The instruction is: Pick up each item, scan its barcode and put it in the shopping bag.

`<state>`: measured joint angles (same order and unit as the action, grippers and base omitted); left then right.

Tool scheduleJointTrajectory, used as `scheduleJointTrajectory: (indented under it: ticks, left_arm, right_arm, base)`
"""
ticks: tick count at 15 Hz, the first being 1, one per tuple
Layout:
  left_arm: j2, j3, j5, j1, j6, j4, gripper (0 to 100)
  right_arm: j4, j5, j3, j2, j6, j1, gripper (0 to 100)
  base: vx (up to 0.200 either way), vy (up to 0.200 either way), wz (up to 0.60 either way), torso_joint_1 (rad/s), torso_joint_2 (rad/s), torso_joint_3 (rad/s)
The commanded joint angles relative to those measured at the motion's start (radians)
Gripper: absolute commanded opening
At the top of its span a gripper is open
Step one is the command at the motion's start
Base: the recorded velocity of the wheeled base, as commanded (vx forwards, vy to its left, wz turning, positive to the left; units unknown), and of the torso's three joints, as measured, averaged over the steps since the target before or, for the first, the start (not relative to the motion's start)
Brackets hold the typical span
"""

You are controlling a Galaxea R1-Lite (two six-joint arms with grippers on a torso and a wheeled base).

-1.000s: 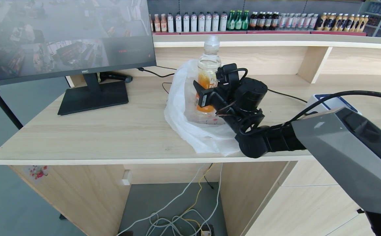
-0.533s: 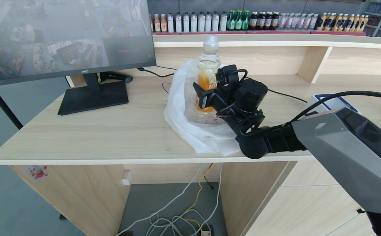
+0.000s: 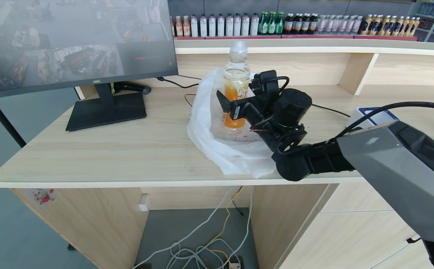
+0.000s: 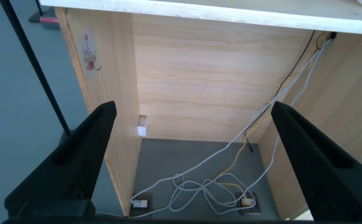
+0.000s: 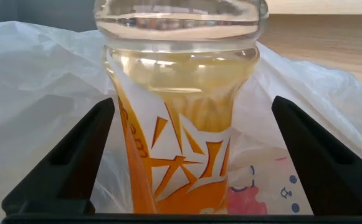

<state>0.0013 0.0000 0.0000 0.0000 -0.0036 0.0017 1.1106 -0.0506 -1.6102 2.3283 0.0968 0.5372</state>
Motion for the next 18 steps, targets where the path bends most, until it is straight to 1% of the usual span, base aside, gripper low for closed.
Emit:
scheduleJointTrajectory:
  ticks: [1,2,3,6,9,11,12,13,14,17,18]
  left_arm:
    - [0.000,0.000,0.000,0.000,-0.001,0.000,100]
    - [0.000,0.000,0.000,0.000,-0.001,0.000,100]
    - [0.000,0.000,0.000,0.000,-0.001,0.000,100]
    - [0.000,0.000,0.000,0.000,-0.001,0.000,100]
    - [0.000,0.000,0.000,0.002,-0.001,0.000,100]
    - [0.000,0.000,0.000,0.000,-0.001,0.000,100]
    - [0.000,0.000,0.000,0.002,-0.003,0.000,100]
    - [0.000,0.000,0.000,0.000,-0.003,0.000,100]
    - [0.000,0.000,0.000,0.000,-0.004,0.000,100]
    - [0.000,0.000,0.000,0.000,-0.001,0.000,100]
    - [0.000,0.000,0.000,0.000,-0.003,0.000,100]
  right_arm:
    - [0.014,0.000,0.082,-0.067,0.008,0.000,100]
    - [0.017,0.002,0.107,-0.087,0.018,0.000,100]
    - [0.028,0.005,0.171,-0.139,0.031,0.000,100]
    - [0.101,0.005,0.286,-0.216,0.031,-0.003,100]
    - [0.258,0.005,0.556,-0.340,0.021,-0.023,100]
    - [0.364,0.006,0.701,-0.394,-0.009,-0.017,100]
    - [0.429,0.020,0.727,-0.394,-0.017,-0.002,100]
    - [0.460,0.035,0.739,-0.391,-0.014,0.003,100]
    - [0.460,0.035,0.744,-0.402,-0.014,0.006,100]
    - [0.460,0.035,0.745,-0.426,-0.009,0.030,100]
    - [0.460,0.031,0.747,-0.443,-0.006,0.041,100]
  base:
    - [0.000,0.000,0.00,0.000,0.00,0.000]
    - [0.000,0.000,0.00,0.000,0.00,0.000]
    - [0.000,0.000,0.00,0.000,0.00,0.000]
    - [0.000,0.000,0.00,0.000,0.00,0.000]
    - [0.000,0.000,0.00,0.000,0.00,0.000]
    - [0.000,0.000,0.00,0.000,0.00,0.000]
    - [0.000,0.000,0.00,0.000,0.00,0.000]
    - [0.000,0.000,0.00,0.000,0.00,0.000]
    - [0.000,0.000,0.00,0.000,0.00,0.000]
    - [-0.200,0.000,0.00,0.004,0.00,0.002]
    - [0.000,0.000,0.00,0.000,0.00,0.000]
